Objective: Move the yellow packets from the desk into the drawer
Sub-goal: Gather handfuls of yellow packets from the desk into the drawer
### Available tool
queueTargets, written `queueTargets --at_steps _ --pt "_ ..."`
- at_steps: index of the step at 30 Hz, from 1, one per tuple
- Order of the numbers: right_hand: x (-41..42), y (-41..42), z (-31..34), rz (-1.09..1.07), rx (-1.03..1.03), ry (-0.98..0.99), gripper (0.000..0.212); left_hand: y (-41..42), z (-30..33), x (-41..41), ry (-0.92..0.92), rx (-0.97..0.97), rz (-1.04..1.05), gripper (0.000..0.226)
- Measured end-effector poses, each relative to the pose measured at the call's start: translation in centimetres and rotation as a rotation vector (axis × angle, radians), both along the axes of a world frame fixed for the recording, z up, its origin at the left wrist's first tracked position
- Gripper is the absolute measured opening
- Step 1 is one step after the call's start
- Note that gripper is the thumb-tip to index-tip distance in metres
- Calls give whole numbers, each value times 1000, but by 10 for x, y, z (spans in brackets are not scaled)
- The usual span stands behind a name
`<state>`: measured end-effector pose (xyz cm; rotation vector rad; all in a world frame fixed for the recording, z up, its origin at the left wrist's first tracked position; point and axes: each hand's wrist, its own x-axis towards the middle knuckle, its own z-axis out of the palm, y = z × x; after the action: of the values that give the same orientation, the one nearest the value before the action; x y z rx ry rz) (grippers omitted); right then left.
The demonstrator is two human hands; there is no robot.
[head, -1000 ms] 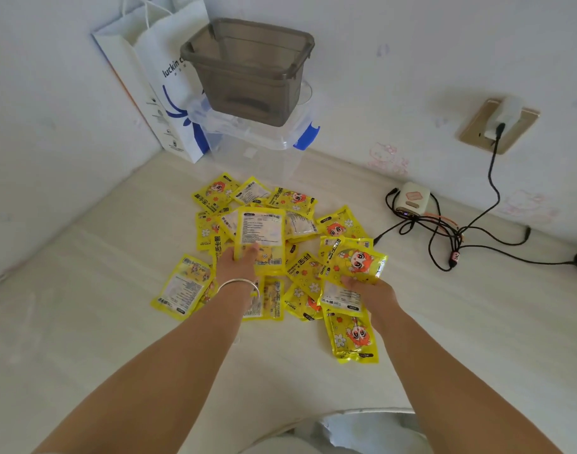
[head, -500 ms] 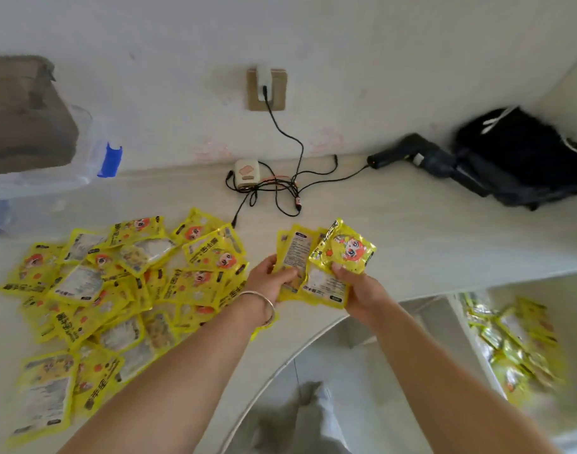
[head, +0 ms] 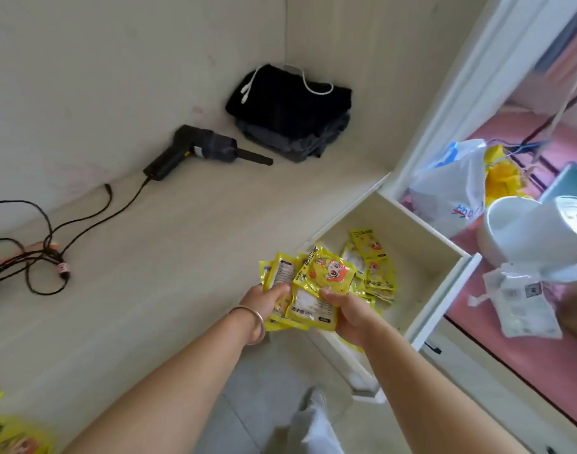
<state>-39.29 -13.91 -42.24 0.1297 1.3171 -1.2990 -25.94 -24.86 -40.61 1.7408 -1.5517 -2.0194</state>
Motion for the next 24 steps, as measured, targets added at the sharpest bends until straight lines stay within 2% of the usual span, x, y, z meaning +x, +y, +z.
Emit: queueTargets --at_steps 2,5,7,10,14,18,24 --pt "-37 16 -4 -30 38 -14 15 11 -10 -39 -37 16 -14 50" --pt "-83 38 -12 -58 101 -2 15 27 -28 -85 -64 69 -74 40" --pt "-104 47 -20 -82 159 10 17 36 -34 -105 -121 89 -116 51" --pt "-118 53 -40 -114 277 22 19 38 -48 -129 -168 117 -138 82" --pt "-130 54 -76 -197 468 39 36 30 -68 -150 -265 80 -170 81" --pt "-131 48 -100 -272 603 4 11 21 -100 -161 -375 75 -189 79" --pt "-131 33 -132 -216 814 31 31 16 -140 -174 -543 80 -279 78"
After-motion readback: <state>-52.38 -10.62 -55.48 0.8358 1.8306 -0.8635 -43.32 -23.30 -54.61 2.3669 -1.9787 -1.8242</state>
